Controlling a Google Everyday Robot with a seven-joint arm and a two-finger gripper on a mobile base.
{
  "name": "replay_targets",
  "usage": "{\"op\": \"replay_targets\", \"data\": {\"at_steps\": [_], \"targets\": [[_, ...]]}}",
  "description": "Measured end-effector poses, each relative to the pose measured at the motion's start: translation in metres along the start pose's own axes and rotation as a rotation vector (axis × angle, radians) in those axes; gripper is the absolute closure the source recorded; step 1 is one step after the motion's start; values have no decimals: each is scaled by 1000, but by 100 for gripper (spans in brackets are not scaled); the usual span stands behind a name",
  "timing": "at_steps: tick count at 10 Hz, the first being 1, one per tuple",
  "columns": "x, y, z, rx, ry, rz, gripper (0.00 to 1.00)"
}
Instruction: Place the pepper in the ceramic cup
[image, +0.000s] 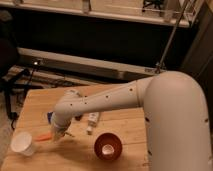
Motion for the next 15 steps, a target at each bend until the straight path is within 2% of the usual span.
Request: {"op": "replay_targets", "data": {"at_steps": [2, 4, 6, 10, 12, 15], "targets": [[-15, 1, -2, -9, -41, -39, 100], [-25, 1, -1, -45, -20, -91, 100], [-35, -8, -9, -82, 68, -142, 100], [-54, -26, -33, -120, 247, -169, 100], [-69, -25, -28, -154, 324, -202, 100], [-98, -19, -8, -215, 410, -263, 100]]}}
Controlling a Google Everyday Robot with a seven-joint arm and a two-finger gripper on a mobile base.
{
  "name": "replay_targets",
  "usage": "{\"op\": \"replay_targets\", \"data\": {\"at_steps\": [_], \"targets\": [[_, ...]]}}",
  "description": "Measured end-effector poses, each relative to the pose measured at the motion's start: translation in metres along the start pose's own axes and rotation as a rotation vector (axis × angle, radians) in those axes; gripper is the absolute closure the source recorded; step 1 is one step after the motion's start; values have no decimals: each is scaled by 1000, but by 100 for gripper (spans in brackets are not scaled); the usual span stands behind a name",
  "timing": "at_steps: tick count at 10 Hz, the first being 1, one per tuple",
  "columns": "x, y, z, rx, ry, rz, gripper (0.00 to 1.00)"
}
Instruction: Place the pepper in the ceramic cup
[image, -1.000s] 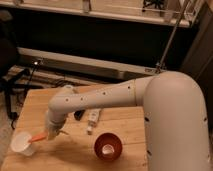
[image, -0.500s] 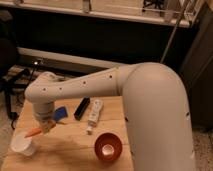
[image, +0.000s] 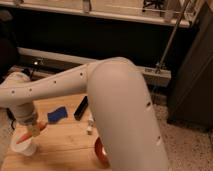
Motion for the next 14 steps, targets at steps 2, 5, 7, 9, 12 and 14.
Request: {"op": "replay_targets", "data": {"at_steps": [2, 5, 7, 9, 12, 14], "targets": [[-20, -4, 5, -27, 42, -35, 100], [-31, -13, 9, -56, 133, -55, 100], [-28, -17, 10, -58, 174, -51, 100], [-21, -25, 12, -17, 173, -70, 100], [-17, -44, 6, 136, 90, -256, 100], [-22, -49, 0, 217, 29, -443, 100]]}}
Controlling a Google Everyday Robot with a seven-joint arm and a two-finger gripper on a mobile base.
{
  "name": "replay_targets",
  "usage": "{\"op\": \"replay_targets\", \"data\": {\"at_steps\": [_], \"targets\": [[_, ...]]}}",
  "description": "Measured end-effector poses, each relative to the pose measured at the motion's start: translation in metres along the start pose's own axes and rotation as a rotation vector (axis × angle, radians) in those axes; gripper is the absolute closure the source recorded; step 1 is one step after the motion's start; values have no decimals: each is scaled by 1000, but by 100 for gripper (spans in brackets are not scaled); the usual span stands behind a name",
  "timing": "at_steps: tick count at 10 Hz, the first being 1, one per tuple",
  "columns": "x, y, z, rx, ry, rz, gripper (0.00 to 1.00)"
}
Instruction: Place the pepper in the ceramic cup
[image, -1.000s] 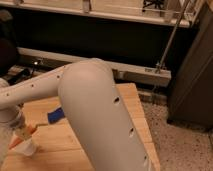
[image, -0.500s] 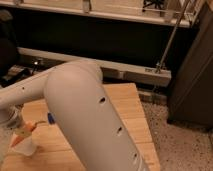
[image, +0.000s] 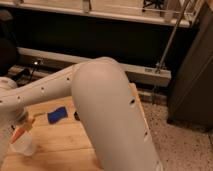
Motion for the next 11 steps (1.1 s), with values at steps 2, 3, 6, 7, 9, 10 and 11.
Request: {"op": "replay_targets", "data": {"at_steps": [2, 3, 6, 7, 9, 10, 11], "targets": [[-7, 3, 0, 31, -47, -159, 100], [-7, 7, 2, 24, -64, -215, 100], [2, 17, 11, -31, -54, -291, 100], [11, 15, 14, -49, -23, -295, 100], [21, 13, 18, -76, 22, -299, 100], [19, 6, 18, -73, 30, -300, 100], [11, -3, 15, -55, 22, -302, 100]]}}
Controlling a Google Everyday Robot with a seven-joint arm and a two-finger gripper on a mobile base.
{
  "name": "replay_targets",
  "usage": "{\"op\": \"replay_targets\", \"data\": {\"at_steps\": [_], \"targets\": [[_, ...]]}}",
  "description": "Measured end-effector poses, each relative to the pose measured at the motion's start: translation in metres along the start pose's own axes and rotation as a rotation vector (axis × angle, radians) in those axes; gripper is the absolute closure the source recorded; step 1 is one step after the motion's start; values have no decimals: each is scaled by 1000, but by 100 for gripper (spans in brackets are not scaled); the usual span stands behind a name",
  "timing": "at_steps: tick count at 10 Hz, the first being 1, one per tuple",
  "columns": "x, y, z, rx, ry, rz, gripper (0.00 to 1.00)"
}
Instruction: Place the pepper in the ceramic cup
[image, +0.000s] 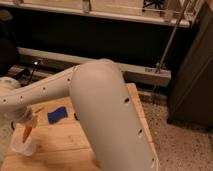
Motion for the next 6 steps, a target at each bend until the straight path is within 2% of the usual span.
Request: {"op": "replay_targets", "data": {"at_steps": [2, 3, 4, 6], "targets": [[-11, -20, -9, 36, -7, -10, 100], [-13, -23, -11, 42, -4, -14, 100], [-14, -24, -12, 44, 5, -19, 100], [-13, -22, -9, 27, 50, -29, 100]]}}
